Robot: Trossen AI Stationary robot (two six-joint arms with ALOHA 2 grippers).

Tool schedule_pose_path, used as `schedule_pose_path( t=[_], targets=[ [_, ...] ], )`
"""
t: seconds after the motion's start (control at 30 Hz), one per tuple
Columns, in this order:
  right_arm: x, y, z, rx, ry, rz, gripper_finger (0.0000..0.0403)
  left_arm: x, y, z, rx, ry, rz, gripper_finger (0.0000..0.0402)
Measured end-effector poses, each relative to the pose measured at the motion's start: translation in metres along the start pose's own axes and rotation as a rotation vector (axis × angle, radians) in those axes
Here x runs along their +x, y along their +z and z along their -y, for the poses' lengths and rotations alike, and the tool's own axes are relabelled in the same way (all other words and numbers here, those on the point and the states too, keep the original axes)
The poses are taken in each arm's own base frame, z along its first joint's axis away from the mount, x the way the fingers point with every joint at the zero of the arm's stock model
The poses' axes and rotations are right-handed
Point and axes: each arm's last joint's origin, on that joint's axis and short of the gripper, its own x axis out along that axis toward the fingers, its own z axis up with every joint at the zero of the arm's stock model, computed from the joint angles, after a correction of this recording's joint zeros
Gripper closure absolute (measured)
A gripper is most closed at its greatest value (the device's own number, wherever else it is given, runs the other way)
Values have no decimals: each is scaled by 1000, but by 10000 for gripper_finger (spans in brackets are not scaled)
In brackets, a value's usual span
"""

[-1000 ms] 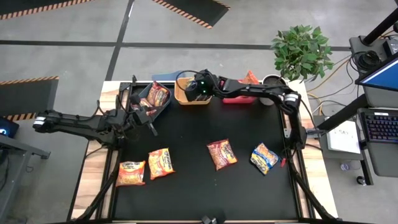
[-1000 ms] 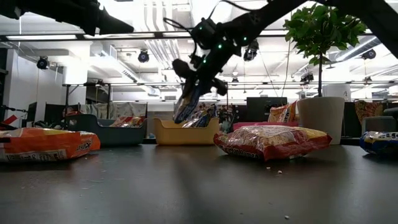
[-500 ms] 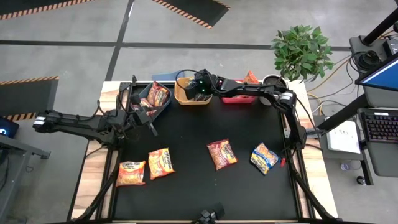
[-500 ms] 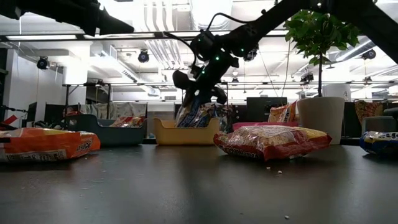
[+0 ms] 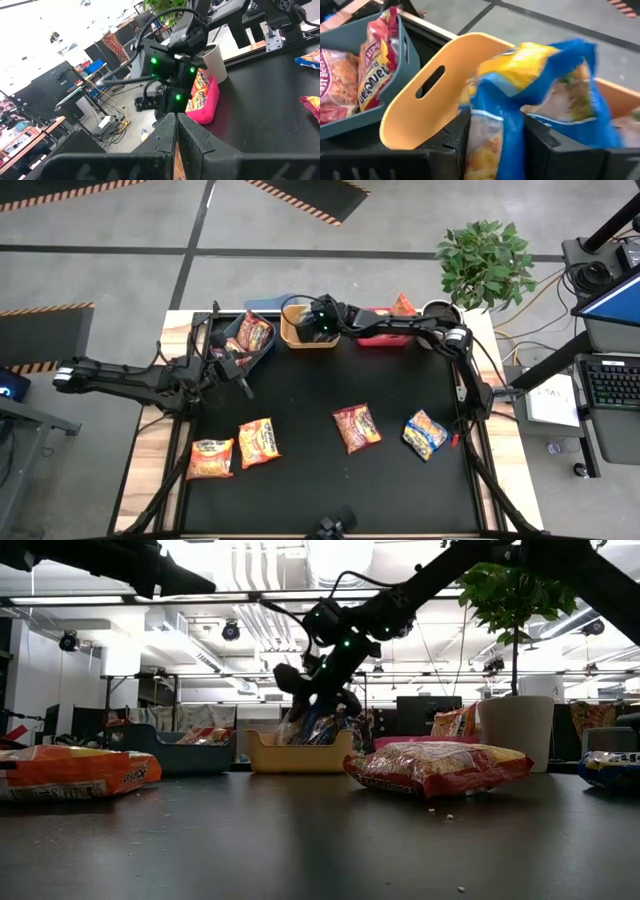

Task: Sort Maruchan noodles
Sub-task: Put the blue noodle pack into the yellow bin, then put the red noodle pack into the blue bin

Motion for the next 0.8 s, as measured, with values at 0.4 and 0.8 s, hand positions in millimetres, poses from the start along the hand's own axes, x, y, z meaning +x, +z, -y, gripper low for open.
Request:
schedule_pose_path(
  t=[0.4, 0.8],
  targets=[
    [10, -6, 0, 3, 7, 0, 233, 1, 0, 1, 8, -1, 0, 402],
    [-8, 13, 3, 9, 17, 47, 209, 2, 0, 2, 17, -4, -5, 402]
  ],
)
